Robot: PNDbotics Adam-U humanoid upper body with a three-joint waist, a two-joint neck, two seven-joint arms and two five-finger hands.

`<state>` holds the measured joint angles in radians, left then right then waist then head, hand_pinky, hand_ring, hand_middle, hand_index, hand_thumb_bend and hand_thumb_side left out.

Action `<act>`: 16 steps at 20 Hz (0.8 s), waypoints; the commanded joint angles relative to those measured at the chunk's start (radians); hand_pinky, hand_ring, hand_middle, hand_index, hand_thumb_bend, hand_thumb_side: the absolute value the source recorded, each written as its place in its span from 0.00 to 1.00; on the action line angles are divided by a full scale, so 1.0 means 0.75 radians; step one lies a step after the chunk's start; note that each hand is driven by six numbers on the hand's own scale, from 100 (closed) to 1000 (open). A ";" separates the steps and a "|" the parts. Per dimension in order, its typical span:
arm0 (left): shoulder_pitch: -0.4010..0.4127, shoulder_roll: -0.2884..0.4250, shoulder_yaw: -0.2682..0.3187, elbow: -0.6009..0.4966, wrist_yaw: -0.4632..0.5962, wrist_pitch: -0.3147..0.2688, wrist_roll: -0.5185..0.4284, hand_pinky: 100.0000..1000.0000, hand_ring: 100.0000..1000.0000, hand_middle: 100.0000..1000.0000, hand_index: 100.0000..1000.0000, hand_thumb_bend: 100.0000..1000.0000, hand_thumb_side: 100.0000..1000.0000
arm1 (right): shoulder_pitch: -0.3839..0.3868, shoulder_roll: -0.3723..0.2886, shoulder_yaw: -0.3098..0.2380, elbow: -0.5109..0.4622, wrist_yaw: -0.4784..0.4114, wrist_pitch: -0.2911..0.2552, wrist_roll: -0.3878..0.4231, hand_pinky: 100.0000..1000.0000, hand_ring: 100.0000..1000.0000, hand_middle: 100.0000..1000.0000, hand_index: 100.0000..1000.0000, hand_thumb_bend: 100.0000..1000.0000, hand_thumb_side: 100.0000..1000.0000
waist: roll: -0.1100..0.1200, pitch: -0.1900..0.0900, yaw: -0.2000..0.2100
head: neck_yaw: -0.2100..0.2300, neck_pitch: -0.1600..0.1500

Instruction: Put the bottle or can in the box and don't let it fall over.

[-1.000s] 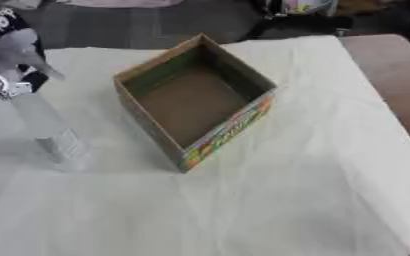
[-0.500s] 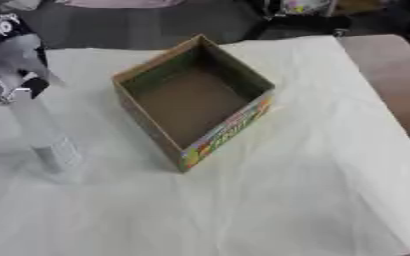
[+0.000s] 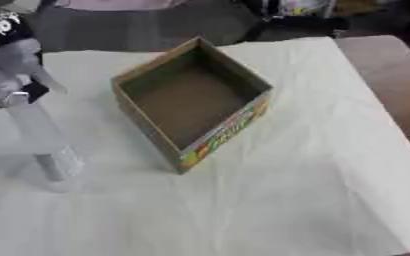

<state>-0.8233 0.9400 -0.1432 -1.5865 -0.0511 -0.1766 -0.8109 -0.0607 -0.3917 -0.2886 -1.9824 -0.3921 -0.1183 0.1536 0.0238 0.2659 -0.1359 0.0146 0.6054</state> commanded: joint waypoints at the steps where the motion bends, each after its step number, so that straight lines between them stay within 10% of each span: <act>1: -0.050 0.048 0.027 -0.038 0.028 0.009 0.005 0.00 0.00 0.05 0.08 0.01 0.00 | -0.002 -0.045 -0.008 -0.023 -0.014 -0.002 -0.002 1.00 1.00 1.00 0.93 0.00 0.42 | 0.005 -0.038 -0.004 | -0.007 0.004; 16: -0.238 0.004 0.018 -0.037 0.046 0.027 0.002 0.00 0.00 0.06 0.08 0.06 0.00 | -0.006 -0.092 -0.008 -0.023 -0.045 -0.003 -0.007 1.00 1.00 1.00 0.92 0.00 0.40 | 0.039 -0.075 -0.055 | 0.022 0.028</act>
<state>-0.9775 0.9261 -0.1441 -1.6112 -0.0149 -0.1574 -0.8135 -0.0581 -0.4274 -0.2888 -1.9824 -0.4194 -0.1174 0.1507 0.0566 0.2331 -0.1784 0.0240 0.6231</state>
